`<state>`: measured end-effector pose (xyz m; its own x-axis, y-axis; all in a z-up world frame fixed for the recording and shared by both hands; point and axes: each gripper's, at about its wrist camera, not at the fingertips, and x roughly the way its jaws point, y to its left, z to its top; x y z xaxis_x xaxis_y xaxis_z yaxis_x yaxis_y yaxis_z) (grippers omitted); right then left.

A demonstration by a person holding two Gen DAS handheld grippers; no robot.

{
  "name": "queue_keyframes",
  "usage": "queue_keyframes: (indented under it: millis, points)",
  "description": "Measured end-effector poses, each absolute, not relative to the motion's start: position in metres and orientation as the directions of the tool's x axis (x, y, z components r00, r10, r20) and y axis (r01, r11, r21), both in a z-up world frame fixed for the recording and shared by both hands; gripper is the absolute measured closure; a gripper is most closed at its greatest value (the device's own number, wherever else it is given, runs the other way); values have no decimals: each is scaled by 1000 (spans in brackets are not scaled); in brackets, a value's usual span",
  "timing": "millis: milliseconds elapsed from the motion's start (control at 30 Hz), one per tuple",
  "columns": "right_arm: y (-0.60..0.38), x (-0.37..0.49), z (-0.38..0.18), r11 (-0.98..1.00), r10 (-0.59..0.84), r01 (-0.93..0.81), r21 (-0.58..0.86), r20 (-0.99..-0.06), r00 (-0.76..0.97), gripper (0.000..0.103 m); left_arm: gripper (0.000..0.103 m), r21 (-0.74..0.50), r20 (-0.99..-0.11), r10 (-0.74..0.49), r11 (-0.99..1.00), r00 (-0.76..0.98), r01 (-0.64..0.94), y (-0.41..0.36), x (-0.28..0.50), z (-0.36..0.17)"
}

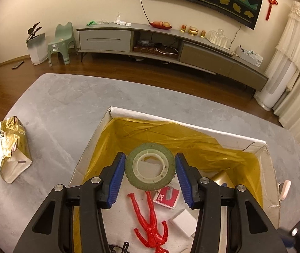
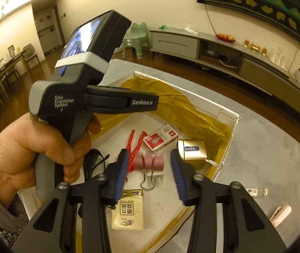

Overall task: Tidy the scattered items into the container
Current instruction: 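Open both tools to drop the tape roll and binder clip into the box, then move both tools toward the clear glue stick and pink stapler on the table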

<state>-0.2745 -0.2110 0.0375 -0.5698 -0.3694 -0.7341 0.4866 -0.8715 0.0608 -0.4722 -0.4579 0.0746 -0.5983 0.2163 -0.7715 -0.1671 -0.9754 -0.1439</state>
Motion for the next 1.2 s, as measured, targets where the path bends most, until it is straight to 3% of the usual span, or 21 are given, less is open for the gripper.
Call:
queue_keyframes:
  millis: [167, 433, 867, 1200]
  points:
    - [-202, -276, 43, -877, -385, 470, 97, -728, -567, 58, 38, -163, -777, 239, -970, -582, -180, -459, -471, 76]
    - [-194, -274, 49, -878, -399, 463, 124, -726, -560, 58, 37, -230, -771, 282, -959, -572, -162, -473, -471, 84]
    - [-168, -249, 73, -879, -415, 457, 139, -695, -587, 58, 35, -152, -746, 257, -964, -614, -219, -459, -433, 121]
    - [-151, -209, 97, -883, -418, 451, 131, -657, -628, 58, 35, -19, -654, 207, -966, -727, -258, -433, -368, 162]
